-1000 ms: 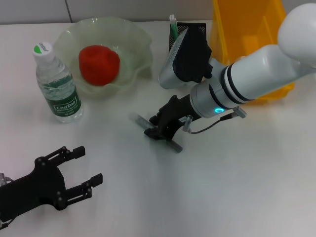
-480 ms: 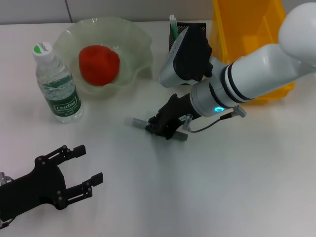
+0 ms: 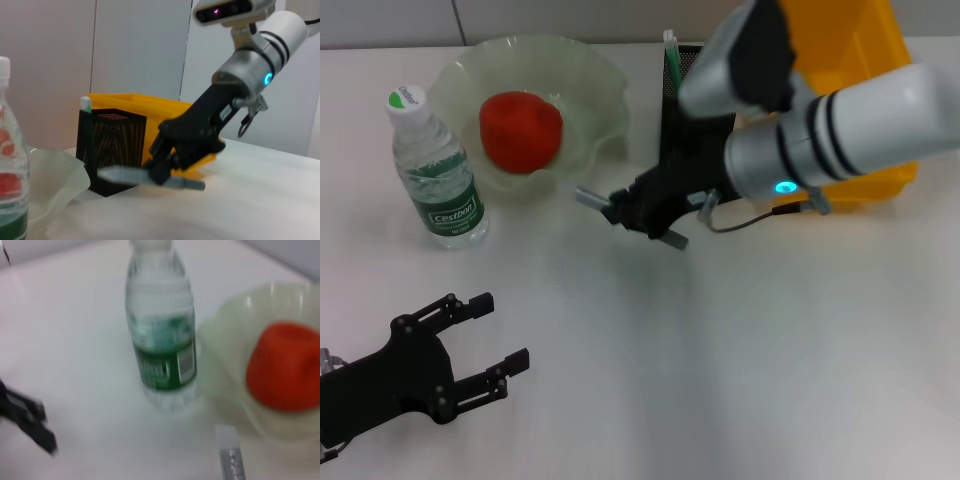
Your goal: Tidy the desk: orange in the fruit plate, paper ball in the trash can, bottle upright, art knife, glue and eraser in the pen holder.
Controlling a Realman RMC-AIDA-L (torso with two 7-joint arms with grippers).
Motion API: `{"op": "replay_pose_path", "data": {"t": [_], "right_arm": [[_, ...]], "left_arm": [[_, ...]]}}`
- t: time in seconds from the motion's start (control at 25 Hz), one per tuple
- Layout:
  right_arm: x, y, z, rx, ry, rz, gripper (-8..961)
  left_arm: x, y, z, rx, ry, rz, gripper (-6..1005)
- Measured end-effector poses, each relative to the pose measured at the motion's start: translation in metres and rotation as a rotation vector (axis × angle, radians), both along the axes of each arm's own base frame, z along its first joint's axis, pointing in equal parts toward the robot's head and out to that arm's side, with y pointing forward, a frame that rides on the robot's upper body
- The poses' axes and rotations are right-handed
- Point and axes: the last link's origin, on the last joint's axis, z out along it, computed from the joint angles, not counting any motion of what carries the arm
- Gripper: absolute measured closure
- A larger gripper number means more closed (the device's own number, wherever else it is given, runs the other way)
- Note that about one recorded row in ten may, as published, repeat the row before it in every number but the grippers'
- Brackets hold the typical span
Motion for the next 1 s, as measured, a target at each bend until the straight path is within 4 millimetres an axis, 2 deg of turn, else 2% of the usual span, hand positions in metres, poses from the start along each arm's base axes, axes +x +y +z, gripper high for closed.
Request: {"op": "replay_pose_path", "data": {"t": [0.16,0.36,0.76,1.0], "right_arm": [[0.002,-0.001,0.017,-0.016,0.169,-0.034,824],[0.023,0.002,0.036,-0.007,0.412,-0.188,827],[0.052,0.005,0.066,0.072,0.726,-0.434,829],[0.064,0.013,0.081,0.165,0.812,-0.502,831]], "left_arm": [[0.001,0.0,0.0,0.0,-0.001,-0.003,199],[0.001,0.001,0.001,0.0,-0.003,-0.007,199],[0.003,0.004,0.003,-0.003,-0.01,-0.01,200],[0.004,0.003,0.003,-0.007,-0.017,-0.015,200]]}}
